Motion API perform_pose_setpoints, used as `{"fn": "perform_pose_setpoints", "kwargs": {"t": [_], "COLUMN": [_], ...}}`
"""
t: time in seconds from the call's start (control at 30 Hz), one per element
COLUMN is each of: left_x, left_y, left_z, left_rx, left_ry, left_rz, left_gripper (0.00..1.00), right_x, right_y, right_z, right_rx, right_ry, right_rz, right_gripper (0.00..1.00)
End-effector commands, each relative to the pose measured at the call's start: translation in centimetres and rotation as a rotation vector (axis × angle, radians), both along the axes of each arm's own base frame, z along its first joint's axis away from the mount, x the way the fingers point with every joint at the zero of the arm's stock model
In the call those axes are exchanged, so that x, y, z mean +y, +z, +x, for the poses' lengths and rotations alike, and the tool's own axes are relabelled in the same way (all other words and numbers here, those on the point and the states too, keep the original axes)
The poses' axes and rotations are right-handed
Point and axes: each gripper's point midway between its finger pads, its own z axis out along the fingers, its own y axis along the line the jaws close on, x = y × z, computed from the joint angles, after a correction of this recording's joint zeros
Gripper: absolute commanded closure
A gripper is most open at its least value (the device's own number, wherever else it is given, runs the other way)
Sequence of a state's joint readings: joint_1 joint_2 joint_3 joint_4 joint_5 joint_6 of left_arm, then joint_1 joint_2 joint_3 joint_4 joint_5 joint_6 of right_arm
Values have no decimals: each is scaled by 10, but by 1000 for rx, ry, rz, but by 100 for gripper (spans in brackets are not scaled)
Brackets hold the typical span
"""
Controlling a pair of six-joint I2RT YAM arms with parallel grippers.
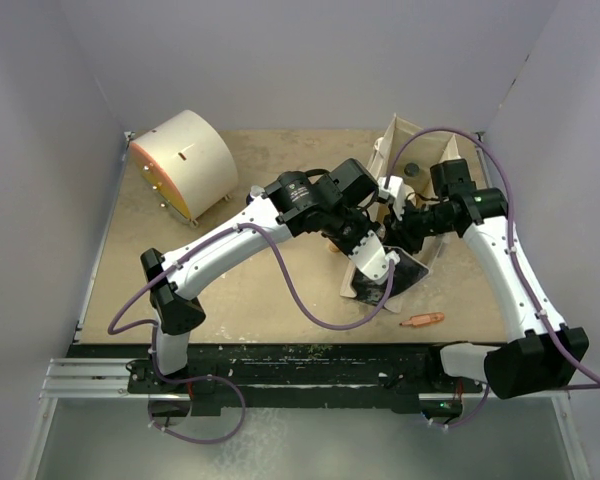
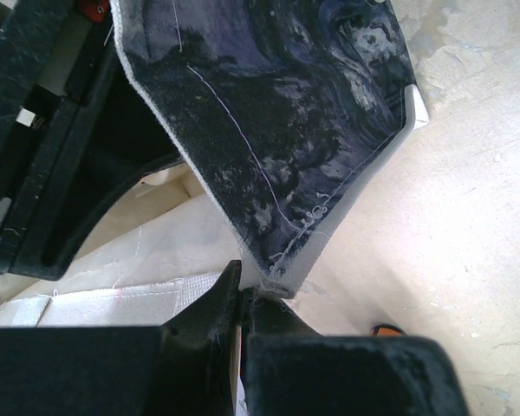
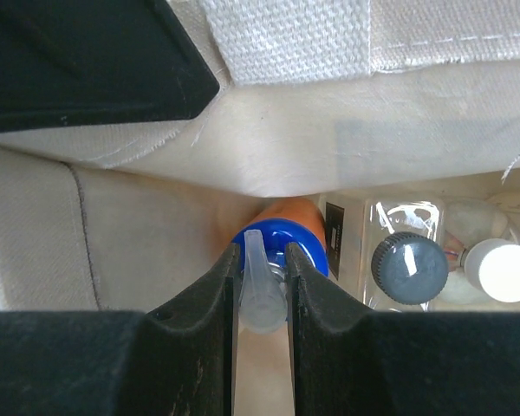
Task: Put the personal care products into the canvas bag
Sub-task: Place the care product in the canvas bag.
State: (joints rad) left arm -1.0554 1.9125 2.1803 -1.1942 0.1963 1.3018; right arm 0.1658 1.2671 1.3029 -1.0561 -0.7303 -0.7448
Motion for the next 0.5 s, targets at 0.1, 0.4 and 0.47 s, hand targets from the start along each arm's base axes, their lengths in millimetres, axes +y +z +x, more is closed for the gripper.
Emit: {"fn": "perform_pose_setpoints", "kwargs": {"t": [0.1,0.4,0.47], "left_x": [4,4,6], "left_y": [47,73,79], "left_z": [-8,-21,-23], "left_rx": [-31,42,63], "left_ry": [8,-4,-7], "left_rz": [-126,-227,-252], "left_gripper": [100,100,100], "right_x": [0,6,5], "right_y": [-17,-25,-26], "right_z": [-14,-12,-13], "right_rx": [90,90,90], "right_ry": [-34,-32,-25], "right_rz": [-63,-71,-75], "right_gripper": [100,100,100]}}
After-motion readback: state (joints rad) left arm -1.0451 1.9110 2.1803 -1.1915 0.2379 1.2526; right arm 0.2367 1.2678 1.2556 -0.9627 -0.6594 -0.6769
